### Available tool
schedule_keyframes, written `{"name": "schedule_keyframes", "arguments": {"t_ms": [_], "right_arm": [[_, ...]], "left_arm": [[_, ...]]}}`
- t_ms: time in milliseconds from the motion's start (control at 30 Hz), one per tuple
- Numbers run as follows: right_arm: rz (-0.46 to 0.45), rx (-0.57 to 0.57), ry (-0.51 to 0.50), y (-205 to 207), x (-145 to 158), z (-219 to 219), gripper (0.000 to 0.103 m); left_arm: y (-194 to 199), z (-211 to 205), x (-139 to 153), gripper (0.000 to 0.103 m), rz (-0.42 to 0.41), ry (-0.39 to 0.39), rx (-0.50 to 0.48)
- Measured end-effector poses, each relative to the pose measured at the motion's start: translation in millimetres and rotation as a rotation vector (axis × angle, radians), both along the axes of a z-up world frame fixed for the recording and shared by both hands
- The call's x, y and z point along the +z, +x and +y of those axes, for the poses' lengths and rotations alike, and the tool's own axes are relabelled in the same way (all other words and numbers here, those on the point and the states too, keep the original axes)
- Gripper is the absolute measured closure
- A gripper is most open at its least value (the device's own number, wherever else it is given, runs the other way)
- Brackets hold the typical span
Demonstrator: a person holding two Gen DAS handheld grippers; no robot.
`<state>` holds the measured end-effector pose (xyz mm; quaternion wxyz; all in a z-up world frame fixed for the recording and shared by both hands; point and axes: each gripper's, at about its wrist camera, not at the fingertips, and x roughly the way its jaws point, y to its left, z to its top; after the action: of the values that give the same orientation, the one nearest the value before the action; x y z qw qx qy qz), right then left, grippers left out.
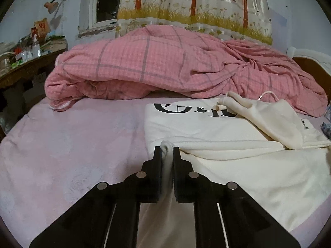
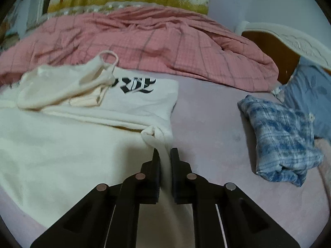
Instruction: Fold large clothes
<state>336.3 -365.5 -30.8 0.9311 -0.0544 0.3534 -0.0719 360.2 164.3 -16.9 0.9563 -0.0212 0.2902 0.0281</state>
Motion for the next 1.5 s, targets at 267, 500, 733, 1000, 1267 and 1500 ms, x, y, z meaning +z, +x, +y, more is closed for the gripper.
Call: {"name": "schedule_keyframes", "arguments": {"t_ms": [267,500,733,1000,1267,1500], "right_arm": [[-0.112,0.034,0.087,-18.3,26.0,-0.6,0.094],[-0.041,0.070,0.022,-15.8,15.8,6.2,0.092],[-0.025,0.135,-0.138,6.9,-2.2,37.1,0.079],[-0.070,0.048,-0.119,-0.9,7.1,32.0,0.101],[-0.289,-0.025,0.026,-51.1,63.0,-2.9,0.101],[-0.331,-0.074,-0.036,-55.8,65.2,1.1,0.102]], "left_arm": [[-14.1,23.3,25.4,0.096,-0.050,-0.131,-0.031],[-18.7,13.7,33.4,0.096,-0.051,-0.092,-0.056],[-19.2,12.5,32.4,0.096,-0.049,-0.104,-0.067],[-24.3,9.7,40.3,0.096,-0.076,-0.074,-0.009],[-35.5,10.1,56.4,0.096,-0.125,-0.086,-0.046],[-36.4,25.6,55.0,0.096,-0.110,-0.132,-0.018]]}}
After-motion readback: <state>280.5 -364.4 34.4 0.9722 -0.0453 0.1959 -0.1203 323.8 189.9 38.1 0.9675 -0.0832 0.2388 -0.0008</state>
